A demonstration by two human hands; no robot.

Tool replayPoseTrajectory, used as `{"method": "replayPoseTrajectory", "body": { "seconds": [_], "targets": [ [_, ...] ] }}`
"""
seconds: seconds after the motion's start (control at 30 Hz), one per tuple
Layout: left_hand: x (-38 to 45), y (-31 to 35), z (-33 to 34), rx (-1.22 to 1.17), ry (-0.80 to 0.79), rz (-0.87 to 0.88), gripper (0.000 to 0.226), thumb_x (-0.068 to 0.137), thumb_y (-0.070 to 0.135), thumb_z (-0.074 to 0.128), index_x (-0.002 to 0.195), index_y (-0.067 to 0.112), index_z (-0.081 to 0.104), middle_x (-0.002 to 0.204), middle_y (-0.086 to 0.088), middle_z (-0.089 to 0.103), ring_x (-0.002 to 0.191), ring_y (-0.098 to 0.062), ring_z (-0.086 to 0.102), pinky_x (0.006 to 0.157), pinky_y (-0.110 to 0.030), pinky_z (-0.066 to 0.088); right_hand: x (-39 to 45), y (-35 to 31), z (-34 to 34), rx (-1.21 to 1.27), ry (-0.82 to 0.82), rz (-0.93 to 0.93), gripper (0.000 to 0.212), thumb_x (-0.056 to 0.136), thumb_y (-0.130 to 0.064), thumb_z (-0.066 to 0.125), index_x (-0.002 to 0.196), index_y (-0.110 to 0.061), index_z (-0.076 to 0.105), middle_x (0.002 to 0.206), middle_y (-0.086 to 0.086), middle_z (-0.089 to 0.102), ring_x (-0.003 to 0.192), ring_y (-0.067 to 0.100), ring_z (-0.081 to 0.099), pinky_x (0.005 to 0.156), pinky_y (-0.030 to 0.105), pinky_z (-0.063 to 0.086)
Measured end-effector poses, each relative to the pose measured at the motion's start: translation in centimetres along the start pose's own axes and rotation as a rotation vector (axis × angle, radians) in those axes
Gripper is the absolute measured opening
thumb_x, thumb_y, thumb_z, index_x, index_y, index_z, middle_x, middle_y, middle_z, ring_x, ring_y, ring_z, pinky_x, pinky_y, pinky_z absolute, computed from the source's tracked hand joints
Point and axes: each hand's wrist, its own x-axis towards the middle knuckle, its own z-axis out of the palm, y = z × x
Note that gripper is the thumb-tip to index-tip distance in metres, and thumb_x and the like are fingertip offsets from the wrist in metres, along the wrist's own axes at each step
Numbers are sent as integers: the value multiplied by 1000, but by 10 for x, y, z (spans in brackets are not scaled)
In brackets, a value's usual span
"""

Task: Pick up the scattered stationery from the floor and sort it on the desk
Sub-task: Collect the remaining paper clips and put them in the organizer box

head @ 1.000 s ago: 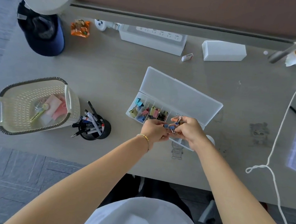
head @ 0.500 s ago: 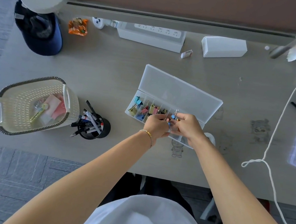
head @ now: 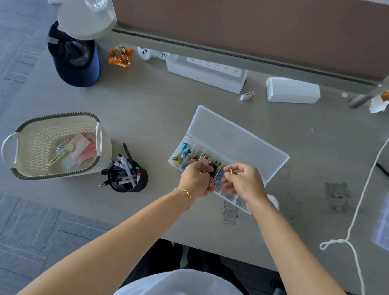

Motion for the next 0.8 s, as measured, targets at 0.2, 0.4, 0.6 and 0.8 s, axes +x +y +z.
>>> {"method": "replayPoseTrajectory", "body": {
  "seconds": [0.2,0.4,0.6,0.8],
  "targets": [
    [-17,0,-32,-150,120,179,14,70,24,78,81,16,73,82,-10,76,73,-25,70,79,-42,59,-13,-34,31,-327,-42,-324,28,99,-20,43,80,-21,65,81,-5,69,82,18,63,76,38,52],
    [-42,0,-96,-303,273,277,8,80,8,69,87,9,73,73,-7,69,64,-20,64,72,-35,58,-34,-89,91,-446,-172,-504,28,81,-32,34,70,-24,58,72,-6,65,78,22,61,72,38,48],
    [-56,-15,-196,-100,559,375,25,85,3,63,102,15,76,94,-2,76,85,-20,72,83,-36,59,-49,-129,169,-624,-286,-679,23,93,-16,48,83,-32,61,87,-5,70,87,22,60,75,35,45],
    [-37,-34,-307,228,681,387,22,80,8,66,97,19,75,92,3,73,89,-19,66,79,-29,53,-58,-151,249,-696,-273,-749,22,94,-19,46,93,-29,65,72,-10,62,76,18,60,61,31,38]
  ]
}}
